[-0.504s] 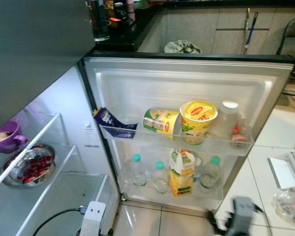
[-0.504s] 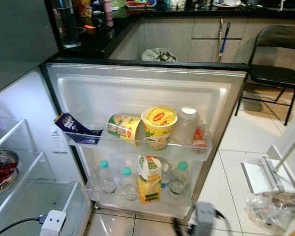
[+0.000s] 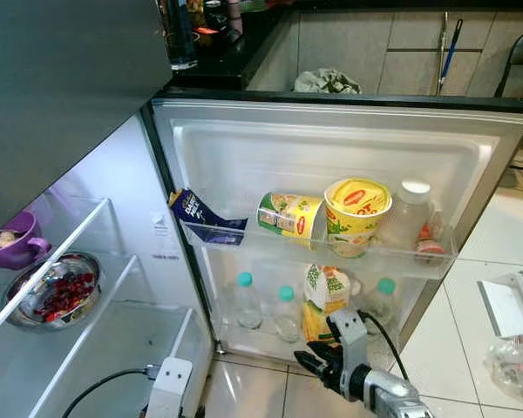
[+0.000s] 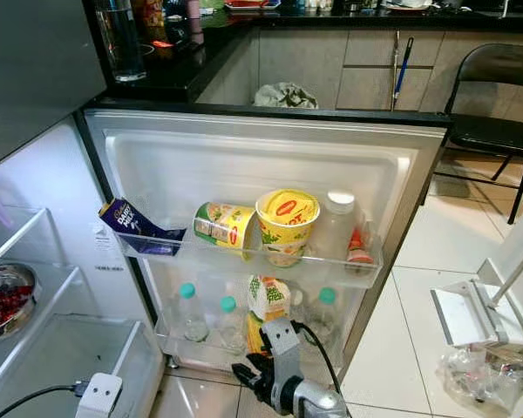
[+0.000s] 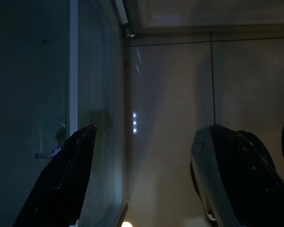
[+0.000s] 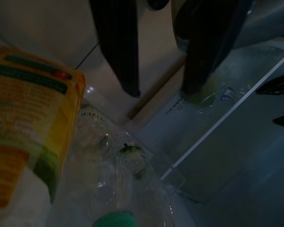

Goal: Restocking fridge

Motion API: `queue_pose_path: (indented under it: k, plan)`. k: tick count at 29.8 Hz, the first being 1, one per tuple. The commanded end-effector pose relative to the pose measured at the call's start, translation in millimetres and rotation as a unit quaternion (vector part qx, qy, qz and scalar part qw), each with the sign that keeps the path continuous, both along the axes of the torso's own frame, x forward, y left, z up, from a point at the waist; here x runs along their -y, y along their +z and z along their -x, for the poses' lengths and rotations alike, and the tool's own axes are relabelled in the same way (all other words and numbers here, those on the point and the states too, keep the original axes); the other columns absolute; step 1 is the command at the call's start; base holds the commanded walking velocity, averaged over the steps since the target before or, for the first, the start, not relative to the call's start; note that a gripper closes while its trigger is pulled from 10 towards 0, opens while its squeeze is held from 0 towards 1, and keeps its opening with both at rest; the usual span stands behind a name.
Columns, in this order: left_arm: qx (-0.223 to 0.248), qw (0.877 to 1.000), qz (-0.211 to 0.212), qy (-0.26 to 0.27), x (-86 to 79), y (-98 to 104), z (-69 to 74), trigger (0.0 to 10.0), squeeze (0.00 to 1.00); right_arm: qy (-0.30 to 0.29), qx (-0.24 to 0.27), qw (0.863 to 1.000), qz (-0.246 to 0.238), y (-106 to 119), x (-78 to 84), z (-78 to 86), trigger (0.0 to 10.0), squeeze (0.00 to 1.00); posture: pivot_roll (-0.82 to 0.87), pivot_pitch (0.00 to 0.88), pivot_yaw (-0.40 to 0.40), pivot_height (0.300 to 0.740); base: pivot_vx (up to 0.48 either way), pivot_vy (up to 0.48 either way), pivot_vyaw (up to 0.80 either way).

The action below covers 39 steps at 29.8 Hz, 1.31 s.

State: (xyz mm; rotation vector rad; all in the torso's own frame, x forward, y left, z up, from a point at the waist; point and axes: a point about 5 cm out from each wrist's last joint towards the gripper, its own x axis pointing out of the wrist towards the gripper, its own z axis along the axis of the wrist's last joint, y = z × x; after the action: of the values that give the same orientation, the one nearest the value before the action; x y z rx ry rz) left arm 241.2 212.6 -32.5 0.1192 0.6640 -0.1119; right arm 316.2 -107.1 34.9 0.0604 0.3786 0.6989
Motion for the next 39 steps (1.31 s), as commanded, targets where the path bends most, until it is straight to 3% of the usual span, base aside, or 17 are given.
queue_pose_path:
  k: [1,2,3,10,14,17,22,24,26,28,30,35,39]
  plan:
    - [-0.008,1.0,-0.012,-0.003,-8.5,-2.7,8.2,10.0,0.0,-0.002,-0.011,0.999,0.034,-4.9,0.6,0.8,3.6,0.0,-0.01,0.222,0.005,0.626,0.0,0.0,0.0]
    - [-0.008,1.0,-0.012,-0.003,-8.5,-2.7,8.2,10.0,0.0,-0.002,-0.011,0.999,0.034,-4.9,0.6,0.8,3.6,0.0,-0.01,0.222,0.005,0.626,0.0,0.0,0.0]
    - [-0.007,1.0,-0.013,-0.003,-9.4,-2.5,9.0,10.0,0.0,-0.003,-0.007,0.999,0.045,-3.9,1.2,-0.7,10.0,0.0,-0.01,0.225,0.006,0.626,0.0,0.0,0.0]
    - [-0.007,1.0,-0.019,-0.007,-16.8,-1.3,16.1,10.0,0.0,0.0,0.002,0.997,0.074,4.7,3.4,-10.2,10.0,0.0,0.02,0.262,0.013,0.626,0.0,0.0,0.0]
    - [-0.01,1.0,-0.024,-0.01,-21.1,-0.7,20.7,10.0,0.0,0.013,0.015,0.992,0.124,4.1,2.8,-11.2,10.0,0.0,0.03,0.287,0.021,0.626,0.0,0.0,0.0]
    - [-0.011,0.999,-0.029,-0.012,-25.0,0.4,24.4,10.0,0.0,-0.012,0.051,0.979,0.199,4.4,4.1,-14.9,10.0,0.0,0.05,0.299,0.024,0.626,0.0,0.0,0.0]
    - [-0.012,0.999,-0.033,-0.013,-28.5,2.4,28.2,10.0,0.0,-0.049,0.091,0.964,0.245,9.1,3.6,-20.4,10.0,0.0,0.06,0.308,0.023,0.626,0.0,0.0,0.0]
    - [-0.012,0.999,-0.035,-0.012,-30.3,3.5,29.9,10.0,0.0,-0.062,0.137,0.943,0.298,14.7,3.6,-25.1,10.0,0.0,0.07,0.312,0.023,0.626,0.0,0.0,0.0]
    - [-0.012,0.999,-0.035,-0.012,-30.3,3.5,29.9,10.0,0.0,-0.062,0.137,0.943,0.298,14.7,3.6,-25.1,10.0,0.0,0.07,0.312,0.023,0.626,0.0,0.0,0.0]
    - [-0.012,0.999,-0.037,-0.011,-32.2,4.7,31.7,10.0,0.0,-0.095,0.183,0.92,0.333,24.5,4.7,-32.0,10.0,0.0,0.07,0.311,0.022,0.626,0.0,0.0,0.0]
    - [-0.012,0.999,-0.039,-0.009,-33.9,5.9,32.8,10.0,0.0,-0.135,0.21,0.909,0.335,34.7,5.1,-38.3,10.0,0.0,0.07,0.309,0.022,0.626,0.0,0.0,0.0]
    - [-0.012,0.999,-0.04,-0.006,-34.7,7.6,31.4,10.0,0.0,-0.166,0.241,0.895,0.336,43.7,3.8,-42.5,10.0,0.0,0.06,0.302,0.021,0.626,0.0,0.0,0.0]
    - [-0.011,0.999,-0.04,-0.006,-33.6,8.3,30.0,10.0,0.0,-0.169,0.236,0.902,0.32,42.9,2.0,-41.5,10.0,0.0,0.06,0.302,0.021,0.626,0.0,0.0,0.0]
